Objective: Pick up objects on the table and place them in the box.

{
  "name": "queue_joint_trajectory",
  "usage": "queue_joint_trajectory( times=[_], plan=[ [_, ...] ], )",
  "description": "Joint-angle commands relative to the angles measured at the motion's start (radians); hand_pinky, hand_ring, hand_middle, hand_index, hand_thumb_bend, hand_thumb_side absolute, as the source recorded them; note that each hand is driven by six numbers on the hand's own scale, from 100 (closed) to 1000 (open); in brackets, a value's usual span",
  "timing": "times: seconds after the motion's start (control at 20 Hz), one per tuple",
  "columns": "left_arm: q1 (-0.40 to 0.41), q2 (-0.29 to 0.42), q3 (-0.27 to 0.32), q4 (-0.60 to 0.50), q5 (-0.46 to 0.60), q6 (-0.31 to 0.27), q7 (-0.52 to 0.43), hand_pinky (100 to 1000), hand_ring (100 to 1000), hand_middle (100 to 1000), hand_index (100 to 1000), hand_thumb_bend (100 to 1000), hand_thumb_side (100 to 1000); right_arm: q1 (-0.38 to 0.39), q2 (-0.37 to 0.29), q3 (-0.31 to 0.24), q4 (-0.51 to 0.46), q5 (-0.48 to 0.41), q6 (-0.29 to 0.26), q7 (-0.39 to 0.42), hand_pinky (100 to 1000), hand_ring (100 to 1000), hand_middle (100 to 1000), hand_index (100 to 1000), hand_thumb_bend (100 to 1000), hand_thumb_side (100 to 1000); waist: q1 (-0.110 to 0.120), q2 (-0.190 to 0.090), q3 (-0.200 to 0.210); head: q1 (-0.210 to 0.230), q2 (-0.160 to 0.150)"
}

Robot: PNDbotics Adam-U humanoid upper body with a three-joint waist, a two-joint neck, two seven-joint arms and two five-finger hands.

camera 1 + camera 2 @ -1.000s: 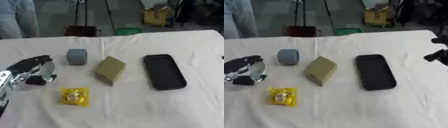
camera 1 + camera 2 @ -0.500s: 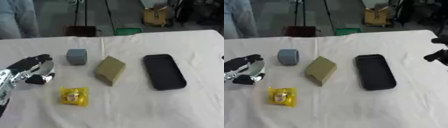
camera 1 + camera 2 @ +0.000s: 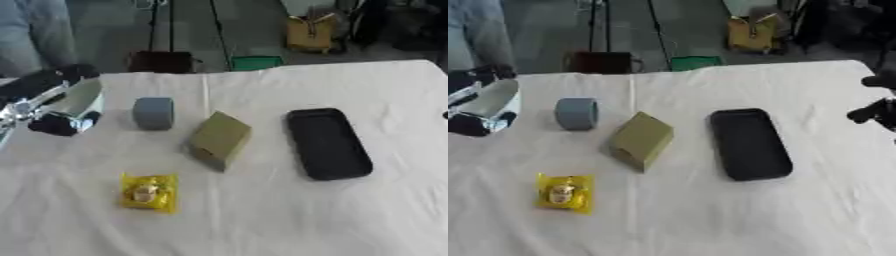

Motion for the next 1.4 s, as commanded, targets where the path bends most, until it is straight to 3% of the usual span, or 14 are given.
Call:
queue_joint_trajectory(
  times=[0.05, 0.3, 0.5, 0.6, 0.8, 1.0, 1.4],
  plan=[
    [-0.054, 0.044, -0.019, -0.078, 0.06, -0.011, -0.041, 728, 955, 1000, 996, 100, 270, -0.006, -0.022, -0.011, -0.012, -0.006, -0.002, 0.002, 668, 545, 774, 847, 100, 763, 0.002, -0.02, -0.004, -0.001, 0.005],
    [-0.139, 0.011, -0.076, -0.106, 0.104, -0.031, -0.109, 728, 950, 996, 996, 100, 257, -0.007, -0.023, -0.009, -0.013, -0.008, -0.001, 0.003, 668, 545, 774, 847, 100, 762, 0.004, -0.023, -0.015, 0.0, 0.004],
    [-0.243, -0.067, -0.141, -0.09, 0.117, -0.059, -0.17, 728, 946, 991, 995, 100, 247, -0.013, -0.026, -0.003, -0.014, -0.014, 0.001, 0.008, 668, 545, 774, 847, 100, 762, 0.009, -0.026, -0.041, 0.004, 0.001],
    [-0.285, -0.12, -0.173, -0.066, 0.103, -0.076, -0.191, 731, 940, 985, 995, 137, 252, -0.022, -0.03, 0.004, -0.016, -0.017, 0.002, 0.013, 668, 546, 774, 847, 100, 761, 0.014, -0.026, -0.065, 0.013, -0.006],
    [-0.356, -0.226, -0.227, 0.007, 0.055, -0.125, -0.218, 730, 942, 991, 994, 128, 277, -0.05, -0.039, 0.02, -0.022, -0.029, 0.004, 0.026, 669, 546, 774, 847, 100, 760, 0.027, -0.016, -0.129, 0.038, -0.027],
    [-0.395, -0.325, -0.248, 0.1, 0.004, -0.173, -0.213, 730, 946, 1000, 992, 102, 314, -0.087, -0.044, 0.034, -0.032, -0.044, 0.004, 0.037, 670, 548, 774, 847, 100, 757, 0.039, 0.001, -0.191, 0.071, -0.052],
    [-0.391, -0.45, -0.253, 0.239, -0.119, -0.259, -0.11, 730, 951, 1000, 987, 100, 394, -0.136, -0.04, 0.049, -0.041, -0.06, 0.011, 0.05, 671, 548, 773, 848, 100, 757, 0.056, 0.026, -0.27, 0.108, -0.075]
  ],
)
